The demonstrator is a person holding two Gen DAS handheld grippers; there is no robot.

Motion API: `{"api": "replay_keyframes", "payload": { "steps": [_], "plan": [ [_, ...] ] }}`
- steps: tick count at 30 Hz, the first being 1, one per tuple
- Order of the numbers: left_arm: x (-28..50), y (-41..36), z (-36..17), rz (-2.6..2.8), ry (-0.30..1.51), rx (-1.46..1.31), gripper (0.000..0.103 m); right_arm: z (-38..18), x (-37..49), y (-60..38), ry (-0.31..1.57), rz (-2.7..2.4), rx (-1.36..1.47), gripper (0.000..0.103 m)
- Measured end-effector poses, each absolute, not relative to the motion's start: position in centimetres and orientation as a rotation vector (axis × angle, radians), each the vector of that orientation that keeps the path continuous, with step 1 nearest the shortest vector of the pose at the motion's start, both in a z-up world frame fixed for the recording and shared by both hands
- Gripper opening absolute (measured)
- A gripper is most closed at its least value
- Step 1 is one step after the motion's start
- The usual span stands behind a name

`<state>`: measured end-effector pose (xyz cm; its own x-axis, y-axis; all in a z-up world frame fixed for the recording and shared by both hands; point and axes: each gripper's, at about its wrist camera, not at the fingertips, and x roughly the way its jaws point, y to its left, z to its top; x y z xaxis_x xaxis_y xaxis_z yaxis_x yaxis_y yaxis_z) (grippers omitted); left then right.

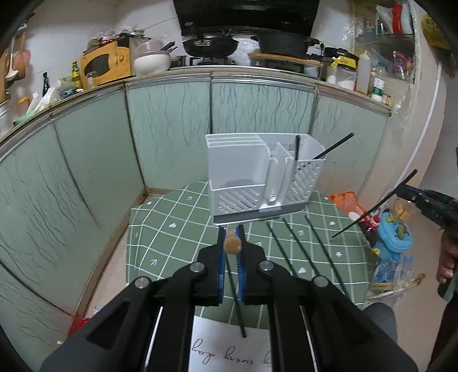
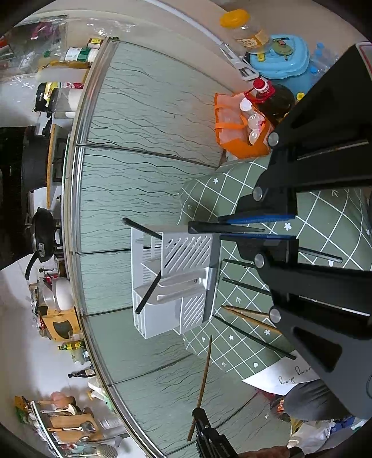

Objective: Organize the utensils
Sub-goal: 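Carry the left tool's wooden chopstick toward the white holder while the right tool carries its black one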

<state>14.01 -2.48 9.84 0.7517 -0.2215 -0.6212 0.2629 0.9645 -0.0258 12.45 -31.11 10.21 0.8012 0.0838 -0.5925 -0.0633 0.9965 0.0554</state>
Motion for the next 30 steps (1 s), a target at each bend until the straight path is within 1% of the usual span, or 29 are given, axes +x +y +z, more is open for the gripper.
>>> {"api": "replay_keyframes", "payload": {
  "steps": [14,24,30],
  "plan": [
    [13.8,-3.8,15.2,-0.298,0.588,0.106,0.008,14.6,11.7,-30.2,0.586,0.09,0.003,0.006],
    [14.1,-5.5,19.2,-0.333,0.52,0.128,0.008,19.0,11.2,-29.2,0.525,0.103,-0.017,0.006],
    [14.4,-6.1,20.5,-0.352,0.503,0.13,0.008,20.7,11.6,-28.7,0.509,0.107,-0.025,0.006]
  ]
}}
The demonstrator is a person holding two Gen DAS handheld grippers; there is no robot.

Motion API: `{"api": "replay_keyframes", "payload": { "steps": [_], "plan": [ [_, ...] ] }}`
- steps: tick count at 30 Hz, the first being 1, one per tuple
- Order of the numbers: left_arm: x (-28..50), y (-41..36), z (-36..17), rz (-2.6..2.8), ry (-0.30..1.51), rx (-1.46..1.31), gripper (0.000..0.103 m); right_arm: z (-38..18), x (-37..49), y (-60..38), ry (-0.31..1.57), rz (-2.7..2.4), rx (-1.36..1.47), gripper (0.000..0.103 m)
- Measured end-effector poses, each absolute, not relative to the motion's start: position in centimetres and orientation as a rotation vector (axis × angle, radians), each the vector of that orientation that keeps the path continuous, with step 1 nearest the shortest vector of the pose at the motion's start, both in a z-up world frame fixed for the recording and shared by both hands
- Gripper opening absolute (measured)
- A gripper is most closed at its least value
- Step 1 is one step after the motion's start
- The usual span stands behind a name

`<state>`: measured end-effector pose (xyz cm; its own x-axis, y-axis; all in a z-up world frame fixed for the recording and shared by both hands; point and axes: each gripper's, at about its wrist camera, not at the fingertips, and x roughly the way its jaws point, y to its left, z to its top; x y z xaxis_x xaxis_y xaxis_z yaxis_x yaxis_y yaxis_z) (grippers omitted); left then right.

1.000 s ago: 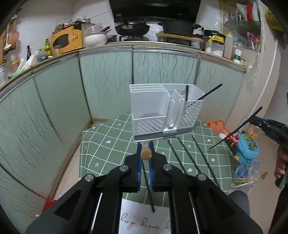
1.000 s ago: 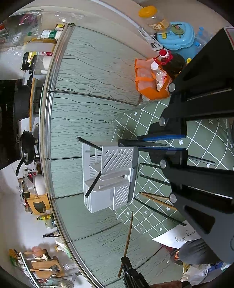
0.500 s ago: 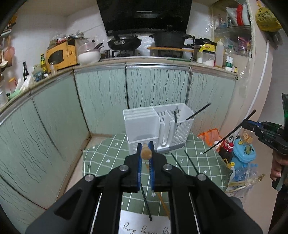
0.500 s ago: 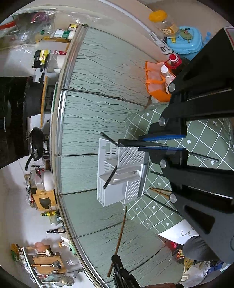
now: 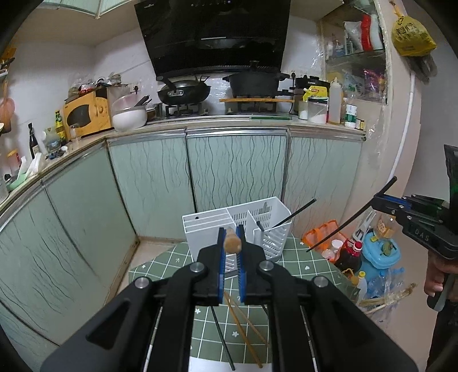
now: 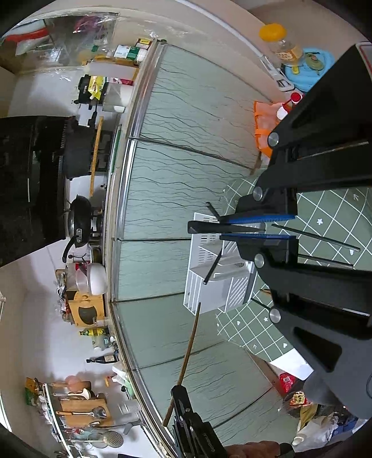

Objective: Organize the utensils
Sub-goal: 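Carry the left tool's wooden chopstick toward the white holder while the right tool carries its black one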

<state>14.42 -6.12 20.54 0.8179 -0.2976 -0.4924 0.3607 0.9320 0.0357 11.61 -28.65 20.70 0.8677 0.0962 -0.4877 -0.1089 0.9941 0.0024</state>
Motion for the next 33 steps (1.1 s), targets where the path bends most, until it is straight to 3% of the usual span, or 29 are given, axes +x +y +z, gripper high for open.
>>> {"api": "replay_keyframes", "payload": {
  "steps": [33],
  "plan": [
    [21.4,-10.6,22.1,-0.476,0.506,0.14,0.008,24.2,20.5,-30.1,0.515,0.179,0.045,0.006]
  ]
}}
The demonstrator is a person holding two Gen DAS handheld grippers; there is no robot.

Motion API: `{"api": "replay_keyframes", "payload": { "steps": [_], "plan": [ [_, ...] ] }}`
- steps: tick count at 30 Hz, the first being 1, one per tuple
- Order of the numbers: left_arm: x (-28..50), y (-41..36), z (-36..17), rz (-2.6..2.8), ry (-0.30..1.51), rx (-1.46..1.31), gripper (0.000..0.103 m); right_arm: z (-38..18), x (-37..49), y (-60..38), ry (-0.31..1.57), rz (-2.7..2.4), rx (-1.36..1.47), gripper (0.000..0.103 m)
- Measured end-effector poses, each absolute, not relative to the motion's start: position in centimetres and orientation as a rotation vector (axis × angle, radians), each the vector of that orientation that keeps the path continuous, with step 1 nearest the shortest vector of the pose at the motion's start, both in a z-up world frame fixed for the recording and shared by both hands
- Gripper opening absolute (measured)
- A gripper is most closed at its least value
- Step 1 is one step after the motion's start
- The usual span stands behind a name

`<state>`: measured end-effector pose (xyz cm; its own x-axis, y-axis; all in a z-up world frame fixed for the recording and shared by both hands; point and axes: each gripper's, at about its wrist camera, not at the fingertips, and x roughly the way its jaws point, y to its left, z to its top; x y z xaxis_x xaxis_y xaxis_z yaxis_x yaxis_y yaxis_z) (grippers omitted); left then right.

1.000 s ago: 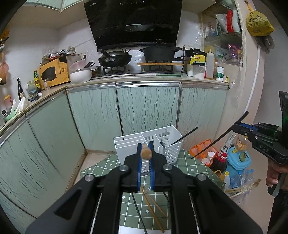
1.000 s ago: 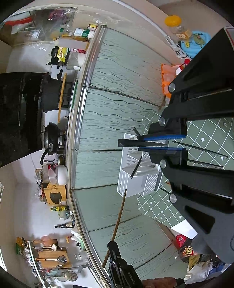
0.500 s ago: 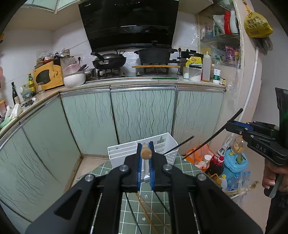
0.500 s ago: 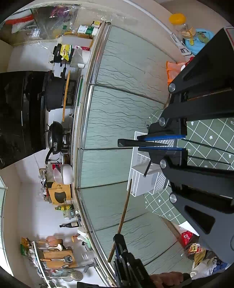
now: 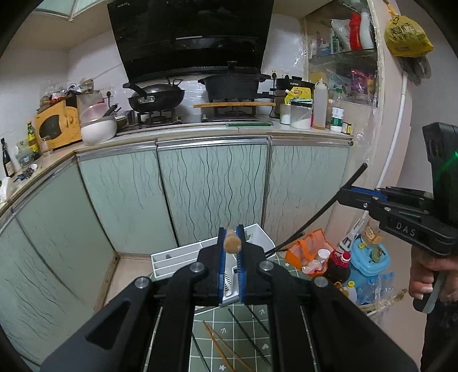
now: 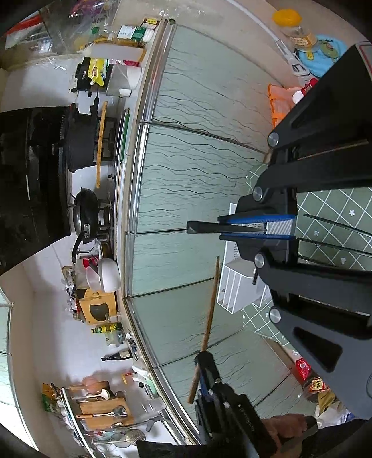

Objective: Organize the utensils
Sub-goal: 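Carry the left tool's wooden chopstick toward the white holder while the right tool carries its black one, then insert the wooden chopstick into the holder while the right tool inserts the black chopstick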

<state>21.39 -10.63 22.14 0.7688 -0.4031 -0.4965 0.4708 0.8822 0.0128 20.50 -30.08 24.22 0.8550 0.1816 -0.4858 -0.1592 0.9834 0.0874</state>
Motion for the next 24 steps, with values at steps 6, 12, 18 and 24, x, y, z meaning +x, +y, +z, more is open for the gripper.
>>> {"api": "replay_keyframes", "payload": {
  "steps": [6,12,18,24],
  "plan": [
    [23.5,-12.0,21.0,-0.487,0.536,0.161,0.008,23.6,23.1,-30.3,0.53,0.185,0.037,0.006],
    [25.0,-13.2,19.6,-0.509,0.582,0.176,0.008,22.1,25.2,-30.2,0.557,0.184,0.036,0.006],
    [26.0,-14.5,17.9,-0.521,0.627,0.206,0.008,19.9,26.8,-30.2,0.586,0.186,0.034,0.006],
    [27.2,-15.6,15.6,-0.536,0.682,0.232,0.008,17.9,27.7,-30.2,0.615,0.191,0.04,0.006]
  ]
}}
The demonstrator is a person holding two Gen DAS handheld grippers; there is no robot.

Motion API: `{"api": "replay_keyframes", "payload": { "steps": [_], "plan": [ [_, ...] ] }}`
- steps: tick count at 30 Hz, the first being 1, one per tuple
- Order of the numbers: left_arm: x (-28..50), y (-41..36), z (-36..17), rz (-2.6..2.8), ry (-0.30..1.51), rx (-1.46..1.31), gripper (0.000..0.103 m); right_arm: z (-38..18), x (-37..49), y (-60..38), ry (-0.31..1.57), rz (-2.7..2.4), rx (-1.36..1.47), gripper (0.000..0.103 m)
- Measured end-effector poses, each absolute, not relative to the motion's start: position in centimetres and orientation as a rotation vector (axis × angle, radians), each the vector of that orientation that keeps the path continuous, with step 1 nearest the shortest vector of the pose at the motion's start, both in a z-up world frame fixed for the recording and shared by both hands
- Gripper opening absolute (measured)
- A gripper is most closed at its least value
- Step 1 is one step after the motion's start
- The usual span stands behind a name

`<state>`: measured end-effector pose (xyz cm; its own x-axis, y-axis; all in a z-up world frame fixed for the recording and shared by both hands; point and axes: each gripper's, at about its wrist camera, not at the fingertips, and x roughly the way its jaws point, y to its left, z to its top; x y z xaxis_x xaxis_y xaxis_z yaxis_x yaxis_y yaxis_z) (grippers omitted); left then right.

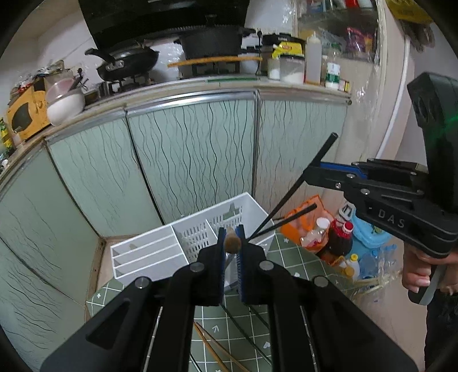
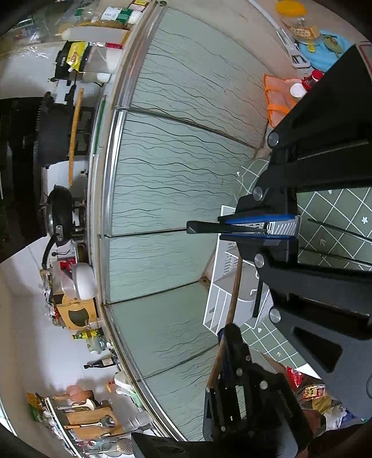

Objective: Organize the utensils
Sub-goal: 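Insert the wooden chopstick into the holder while the right tool inserts the black chopstick, then open both tools and withdraw them from the holder back over the chopsticks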

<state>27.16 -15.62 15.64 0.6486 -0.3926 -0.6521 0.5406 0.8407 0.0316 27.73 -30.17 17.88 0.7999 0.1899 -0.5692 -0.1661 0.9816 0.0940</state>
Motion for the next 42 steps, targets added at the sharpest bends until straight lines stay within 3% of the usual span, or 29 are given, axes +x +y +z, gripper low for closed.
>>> {"api": "replay_keyframes", "payload": {
  "steps": [12,22,25,27,28,29,30,32,36,42],
  "plan": [
    [29.9,-16.8,11.9,-0.552,0.784,0.233,0.008,15.1,29.0,-30.2,0.661,0.201,0.039,0.006],
    [29.5,-17.2,10.9,-0.549,0.765,0.269,0.011,13.9,28.7,-30.0,0.67,0.194,0.019,0.009],
    [28.8,-17.2,11.1,-0.558,0.738,0.292,0.026,14.2,27.9,-30.2,0.658,0.199,0.025,0.041],
    [28.3,-17.0,11.5,-0.591,0.728,0.282,0.058,14.4,27.3,-30.6,0.652,0.198,0.032,0.052],
    [28.0,-16.9,11.7,-0.597,0.72,0.279,0.068,14.5,27.0,-30.8,0.649,0.2,0.038,0.058],
    [27.5,-16.9,12.0,-0.586,0.697,0.288,0.088,14.6,26.8,-31.0,0.646,0.202,0.044,0.066],
    [27.0,-16.9,12.3,-0.565,0.668,0.303,0.095,14.7,26.3,-31.2,0.642,0.207,0.048,0.069],
    [26.3,-16.7,12.7,-0.56,0.635,0.32,0.098,14.9,25.5,-31.6,0.635,0.205,0.052,0.081],
    [25.8,-16.2,13.2,-0.551,0.631,0.321,0.099,15.5,24.3,-32.3,0.619,0.213,0.067,0.095],
    [25.1,-15.0,13.5,-0.539,0.626,0.302,0.099,16.1,23.0,-32.2,0.608,0.242,0.058,0.095]
  ]
}}
